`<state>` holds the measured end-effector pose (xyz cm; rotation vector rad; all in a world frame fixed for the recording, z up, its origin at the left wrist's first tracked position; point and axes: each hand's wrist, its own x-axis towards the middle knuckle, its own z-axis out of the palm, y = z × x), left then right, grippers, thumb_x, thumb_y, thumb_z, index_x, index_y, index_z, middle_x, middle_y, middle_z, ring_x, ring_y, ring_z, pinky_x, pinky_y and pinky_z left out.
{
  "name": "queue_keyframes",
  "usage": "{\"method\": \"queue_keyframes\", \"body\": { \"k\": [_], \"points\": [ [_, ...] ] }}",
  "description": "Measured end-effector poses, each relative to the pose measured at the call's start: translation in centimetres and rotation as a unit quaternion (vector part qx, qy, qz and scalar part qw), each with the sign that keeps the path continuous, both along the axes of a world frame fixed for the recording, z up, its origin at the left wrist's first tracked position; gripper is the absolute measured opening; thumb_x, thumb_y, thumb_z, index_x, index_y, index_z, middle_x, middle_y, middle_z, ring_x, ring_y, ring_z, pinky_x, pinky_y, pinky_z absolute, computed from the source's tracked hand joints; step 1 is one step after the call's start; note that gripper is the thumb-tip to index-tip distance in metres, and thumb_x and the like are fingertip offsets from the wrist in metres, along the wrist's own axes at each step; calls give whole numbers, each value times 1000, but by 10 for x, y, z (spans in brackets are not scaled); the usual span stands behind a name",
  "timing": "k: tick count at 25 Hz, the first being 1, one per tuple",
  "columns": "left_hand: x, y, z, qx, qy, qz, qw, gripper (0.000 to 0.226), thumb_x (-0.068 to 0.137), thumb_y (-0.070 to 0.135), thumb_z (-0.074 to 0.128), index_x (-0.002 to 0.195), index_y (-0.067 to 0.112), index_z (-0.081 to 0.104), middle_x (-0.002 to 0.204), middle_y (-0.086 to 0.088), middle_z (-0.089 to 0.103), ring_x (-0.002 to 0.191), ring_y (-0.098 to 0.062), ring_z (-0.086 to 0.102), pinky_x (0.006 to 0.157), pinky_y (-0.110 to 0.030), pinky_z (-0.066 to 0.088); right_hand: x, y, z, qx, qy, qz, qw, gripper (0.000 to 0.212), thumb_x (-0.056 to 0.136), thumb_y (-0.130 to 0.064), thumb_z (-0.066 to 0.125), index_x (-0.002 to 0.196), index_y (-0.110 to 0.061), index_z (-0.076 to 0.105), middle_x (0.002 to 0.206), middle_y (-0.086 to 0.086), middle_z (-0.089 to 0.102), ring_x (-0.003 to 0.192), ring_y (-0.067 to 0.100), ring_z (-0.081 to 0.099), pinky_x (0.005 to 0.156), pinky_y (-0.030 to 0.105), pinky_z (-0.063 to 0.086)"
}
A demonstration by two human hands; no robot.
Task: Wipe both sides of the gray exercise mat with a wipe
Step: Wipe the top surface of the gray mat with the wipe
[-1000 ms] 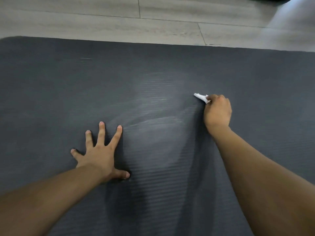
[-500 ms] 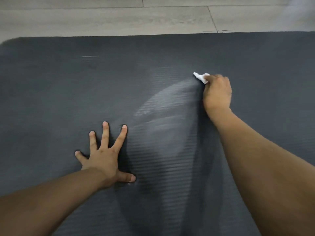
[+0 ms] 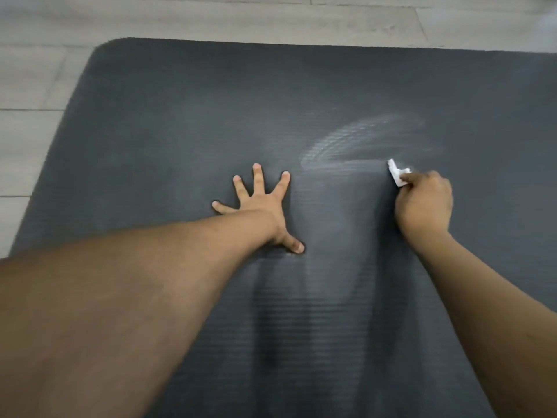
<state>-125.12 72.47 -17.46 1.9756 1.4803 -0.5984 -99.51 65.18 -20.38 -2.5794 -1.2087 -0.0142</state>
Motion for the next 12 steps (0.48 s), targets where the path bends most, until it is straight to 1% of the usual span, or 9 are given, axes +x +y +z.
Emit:
{"method": "queue_keyframes", "body": {
  "k": [1, 2, 4, 6, 7, 9, 10, 11, 12],
  "points": [
    [-12, -10, 1, 26, -29, -11, 999, 136, 61, 70, 84, 155, 51, -13, 164, 3, -33, 154, -37, -19, 113, -79, 9, -37, 3, 0, 14, 3, 44, 999, 39, 85, 3, 47, 114, -8, 71, 96, 25, 61, 87, 44, 50, 79, 43, 40],
    [-30, -22, 1, 62, -57, -26, 996, 125, 69, 70, 79, 157, 48, -7, 167, 1, -24, 156, -35, -10, 118, -71, 11, -80, 4, -3, 28, 3, 115, 993, 40, 82, 6, 50, 112, -9, 72, 94, 24, 62, 83, 42, 51, 78, 41, 38],
    [-84, -44, 2, 135, -76, -22, 988, 104, 83, 64, 68, 159, 45, -1, 170, -1, -12, 155, -34, 5, 121, -59, 21, -170, -11, -9, 48, 20, 257, 965, 41, 77, 4, 56, 111, -13, 71, 94, 14, 65, 82, 36, 53, 79, 33, 35],
    [-147, -52, 3, 159, -22, 13, 987, 95, 90, 58, 61, 159, 44, -2, 170, 0, -9, 155, -35, 5, 119, -61, 25, -243, -41, -12, 28, 45, 381, 923, 35, 82, -5, 53, 112, -14, 68, 102, 5, 64, 87, 27, 52, 82, 29, 39],
    [-175, -51, 4, 137, 18, 21, 990, 95, 90, 59, 60, 158, 46, -5, 170, 1, -11, 155, -36, 2, 118, -64, 24, -264, -53, -12, 30, 57, 437, 897, 30, 86, -9, 49, 110, -13, 66, 105, 3, 64, 87, 24, 51, 81, 29, 42],
    [-210, -45, 4, 50, 60, 19, 997, 104, 87, 66, 62, 155, 51, -15, 168, 8, -21, 155, -37, -4, 118, -67, 21, -262, -53, -4, 12, 41, 566, 823, 21, 92, -12, 48, 105, -14, 64, 107, 2, 63, 85, 22, 50, 78, 31, 46],
    [-216, -41, 2, 20, 58, 15, 998, 107, 86, 67, 63, 153, 53, -19, 166, 10, -26, 155, -37, -7, 118, -68, 20, -245, -37, -3, 10, -5, 610, 792, 19, 93, -12, 50, 105, -15, 64, 107, 3, 63, 86, 23, 52, 78, 32, 46],
    [-216, -39, -1, 6, 53, 12, 999, 109, 86, 67, 64, 152, 54, -21, 165, 11, -30, 155, -38, -9, 118, -69, 20, -223, -18, -3, 13, -47, 616, 786, 19, 92, -13, 51, 106, -17, 64, 106, 4, 64, 88, 24, 53, 79, 33, 46],
    [-213, -39, -2, 3, 48, 14, 999, 109, 86, 66, 65, 151, 54, -22, 164, 11, -32, 155, -39, -10, 118, -69, 19, -198, 3, -4, 22, -62, 572, 818, 22, 89, -12, 52, 106, -19, 65, 104, 6, 64, 89, 26, 54, 79, 34, 44]
  ]
}}
